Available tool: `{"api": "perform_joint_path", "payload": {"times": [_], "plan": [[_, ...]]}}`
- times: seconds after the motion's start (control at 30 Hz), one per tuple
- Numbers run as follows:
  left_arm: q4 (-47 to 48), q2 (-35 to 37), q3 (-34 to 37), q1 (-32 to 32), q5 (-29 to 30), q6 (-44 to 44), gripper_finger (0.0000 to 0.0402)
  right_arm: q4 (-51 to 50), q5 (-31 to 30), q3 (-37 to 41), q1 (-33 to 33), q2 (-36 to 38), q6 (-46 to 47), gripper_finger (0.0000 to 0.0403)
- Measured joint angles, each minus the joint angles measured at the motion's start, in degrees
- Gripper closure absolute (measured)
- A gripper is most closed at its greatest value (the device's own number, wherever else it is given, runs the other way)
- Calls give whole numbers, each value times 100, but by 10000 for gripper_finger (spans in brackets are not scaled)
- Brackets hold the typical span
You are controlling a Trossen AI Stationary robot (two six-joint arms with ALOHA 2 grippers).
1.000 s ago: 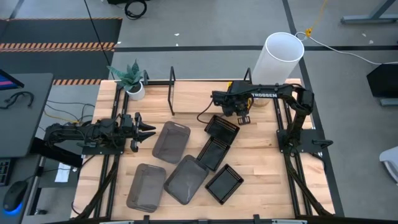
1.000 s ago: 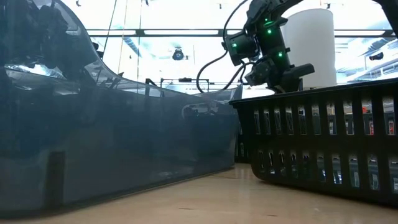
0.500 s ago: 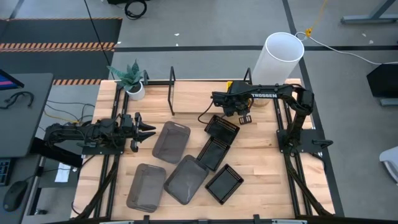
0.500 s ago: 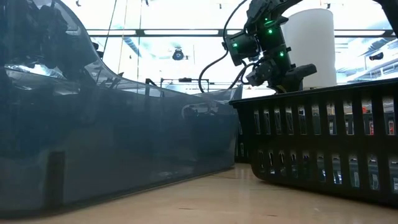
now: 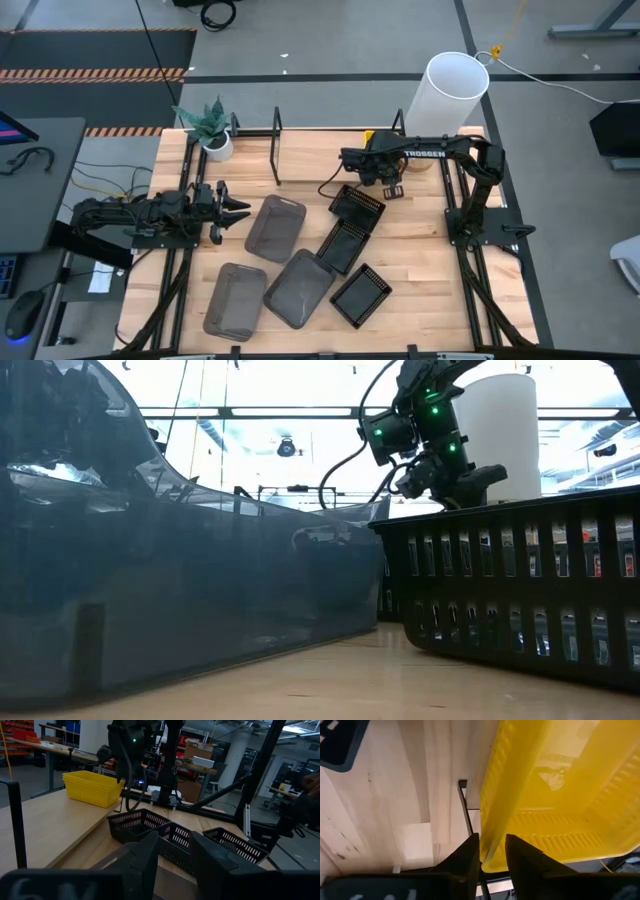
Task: Stack baskets on shelf by color
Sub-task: Put the stacked yellow bins on the shelf, then stack the middle black bin on top of the top black bin
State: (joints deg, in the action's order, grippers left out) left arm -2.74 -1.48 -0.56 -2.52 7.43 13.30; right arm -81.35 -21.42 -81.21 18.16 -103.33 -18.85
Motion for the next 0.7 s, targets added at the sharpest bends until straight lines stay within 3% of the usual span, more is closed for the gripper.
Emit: {"api": "perform_joint_path", "payload": {"times": [0.47,0.7], "plan": [[0,0,2,0,1,1,285,22,2,-136,-23,0,432,216],[0,0,0,-1,-1,0,285,24,4,-688,-146,0,421,201]]}}
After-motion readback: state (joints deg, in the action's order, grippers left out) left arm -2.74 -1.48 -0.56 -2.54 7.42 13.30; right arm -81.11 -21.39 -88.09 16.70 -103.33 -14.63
